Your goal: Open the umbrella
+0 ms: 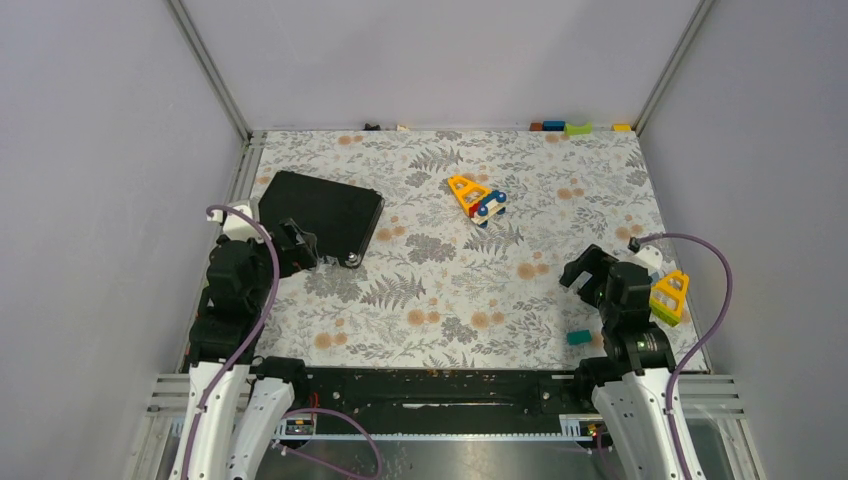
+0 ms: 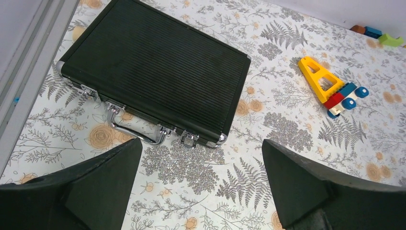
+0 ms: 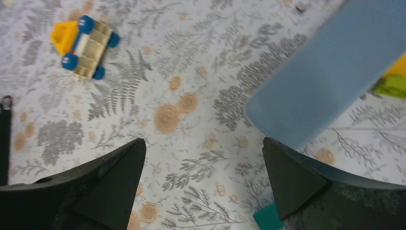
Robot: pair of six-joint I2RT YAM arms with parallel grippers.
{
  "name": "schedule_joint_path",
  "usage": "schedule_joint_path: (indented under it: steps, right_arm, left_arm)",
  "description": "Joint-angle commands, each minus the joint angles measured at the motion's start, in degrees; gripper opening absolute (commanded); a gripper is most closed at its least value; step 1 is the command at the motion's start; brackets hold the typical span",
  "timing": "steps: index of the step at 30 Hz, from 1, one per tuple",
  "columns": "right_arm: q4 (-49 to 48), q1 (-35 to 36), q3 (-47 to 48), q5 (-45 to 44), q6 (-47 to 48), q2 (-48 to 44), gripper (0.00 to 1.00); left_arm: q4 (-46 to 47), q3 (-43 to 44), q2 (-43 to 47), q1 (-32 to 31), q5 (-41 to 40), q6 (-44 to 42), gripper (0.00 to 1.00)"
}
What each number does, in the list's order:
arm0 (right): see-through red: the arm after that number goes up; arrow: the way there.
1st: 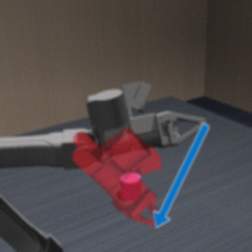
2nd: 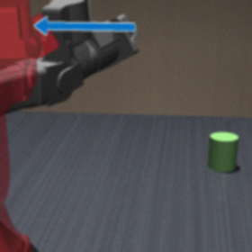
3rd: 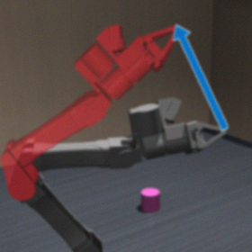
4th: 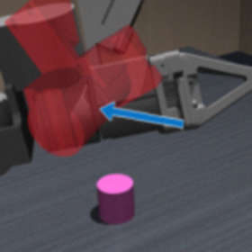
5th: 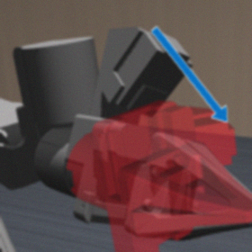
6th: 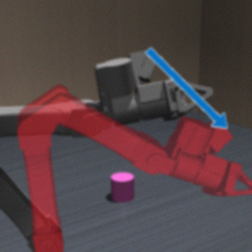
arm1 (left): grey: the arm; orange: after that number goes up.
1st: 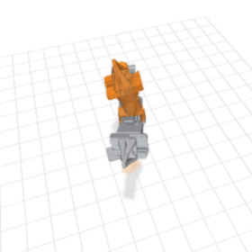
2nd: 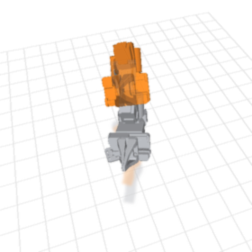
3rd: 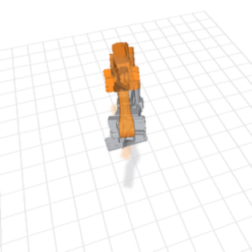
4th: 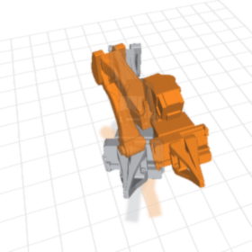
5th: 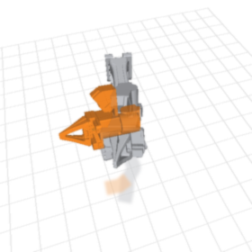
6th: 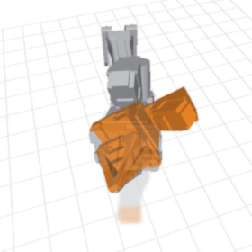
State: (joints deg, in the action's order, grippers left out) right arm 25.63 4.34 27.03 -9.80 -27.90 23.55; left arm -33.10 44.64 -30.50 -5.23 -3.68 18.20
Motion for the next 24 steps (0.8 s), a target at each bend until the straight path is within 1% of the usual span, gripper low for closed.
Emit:
schedule_joint_path:
  steps: [1,5,9,11,13,17,21,24]
  right_arm:
    - [8.4,-0.3,2.1,-8.2,-3.3,0.4,1.0]
    - [9.8,-0.4,1.7,-12.3,-7.2,0.0,1.0]
    - [11.9,-0.5,1.2,-21.6,-11.0,0.6,1.0]
    - [11.4,-0.7,0.2,-24.2,-13.0,0.4,1.0]
    - [9.0,-0.9,-1.4,-25.2,-13.6,0.9,1.0]
    - [5.4,-1.7,-2.4,-26.5,-13.8,6.2,1.0]
    - [-0.7,-2.6,-2.6,-22.1,-11.9,11.7,1.0]
    - [-2.9,-3.0,-2.0,-20.9,-11.6,15.4,1.0]
  left_arm:
    - [2.4,1.2,1.7,0.3,2.6,0.9,0.99]
    - [2.5,1.1,2.0,0.2,3.4,1.4,0.99]
    - [2.8,0.7,2.6,0.2,5.8,1.5,0.99]
    - [2.8,0.7,2.9,0.3,6.1,1.4,0.99]
    - [2.8,0.7,3.3,0.2,6.1,1.3,0.99]
    - [2.8,0.7,3.5,0.1,5.9,1.2,0.99]
    - [2.9,0.7,3.4,-0.1,6.5,1.2,0.99]
    - [3.1,0.5,3.4,-0.2,7.5,1.0,0.99]
